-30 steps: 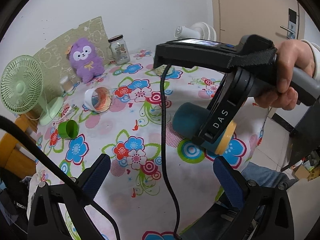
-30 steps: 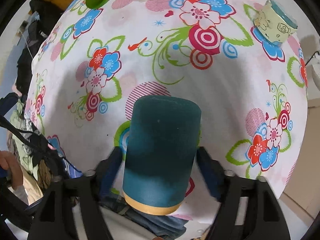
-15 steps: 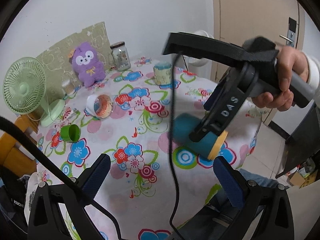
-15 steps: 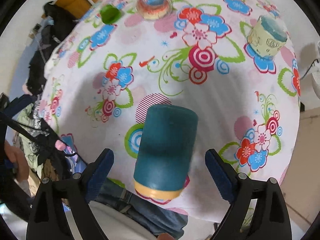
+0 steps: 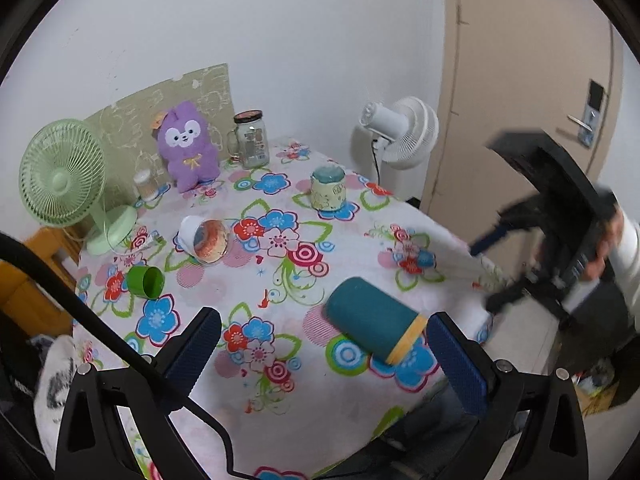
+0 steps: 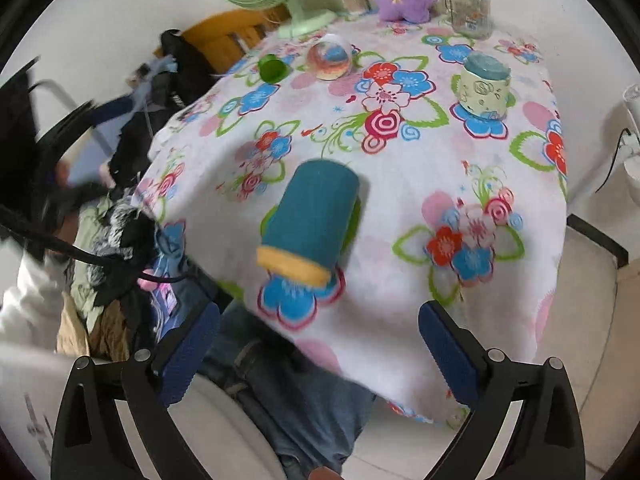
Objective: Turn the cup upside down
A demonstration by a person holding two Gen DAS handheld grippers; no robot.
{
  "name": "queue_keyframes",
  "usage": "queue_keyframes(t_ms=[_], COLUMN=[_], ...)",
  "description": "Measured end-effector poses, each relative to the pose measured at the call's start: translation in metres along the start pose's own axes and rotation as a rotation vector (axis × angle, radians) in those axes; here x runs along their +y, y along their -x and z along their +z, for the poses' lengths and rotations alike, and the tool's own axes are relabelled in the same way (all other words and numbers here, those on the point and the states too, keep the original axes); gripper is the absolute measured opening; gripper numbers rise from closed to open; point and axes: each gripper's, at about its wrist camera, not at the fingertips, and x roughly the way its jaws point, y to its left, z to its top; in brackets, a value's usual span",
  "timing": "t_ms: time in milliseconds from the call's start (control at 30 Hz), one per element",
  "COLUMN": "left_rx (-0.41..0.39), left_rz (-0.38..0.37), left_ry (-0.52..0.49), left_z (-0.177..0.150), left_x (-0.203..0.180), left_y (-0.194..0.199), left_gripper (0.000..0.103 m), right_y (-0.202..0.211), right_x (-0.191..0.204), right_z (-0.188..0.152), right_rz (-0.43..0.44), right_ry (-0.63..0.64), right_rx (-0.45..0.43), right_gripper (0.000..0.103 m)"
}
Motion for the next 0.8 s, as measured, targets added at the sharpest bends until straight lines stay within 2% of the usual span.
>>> queue_keyframes(t_ms=[200,367,467,600,700,800], left_rx=[0.023,0.065,0.128,0.206,0.228,0.252], left_rz=[-0.045,-0.058,-0.038,-0.072,-0.035,0.011], left_ry=[0.148,0.259,0.332,0.441,0.458,0.470], left_z=[0.009,0.016,0.020,0.019,0.018,0.017], left_x=[-0.008,-0.019,-0.023,-0.029,-0.035,-0.039], left_y=[-0.016,-0.037,-0.055,-0.081,-0.096,-0.111], left_gripper=[0.103,0.103,0.103,0.103,0.103,0.103], right_y=[0.012,0.013,0.011,0.003,-0.002,-0.002], right_x=[-0.025,-0.052,-0.062,-0.066,-0.064,-0.060], right_z=[-0.042,-0.063,-0.072,-0.082,-0.088,-0.093], right_rz=[0.056,0.063,0.082,0.123,0.111,0.049], right_ry=[-0.009,-0.067,-0.078,-0.065,-0.043,-0.023], right_rx=[-0.023,-0.033,-0.041,-0.046,-0.059,-0.106], right_gripper=[0.101,0.101,0.101,0.101,0.101,0.101])
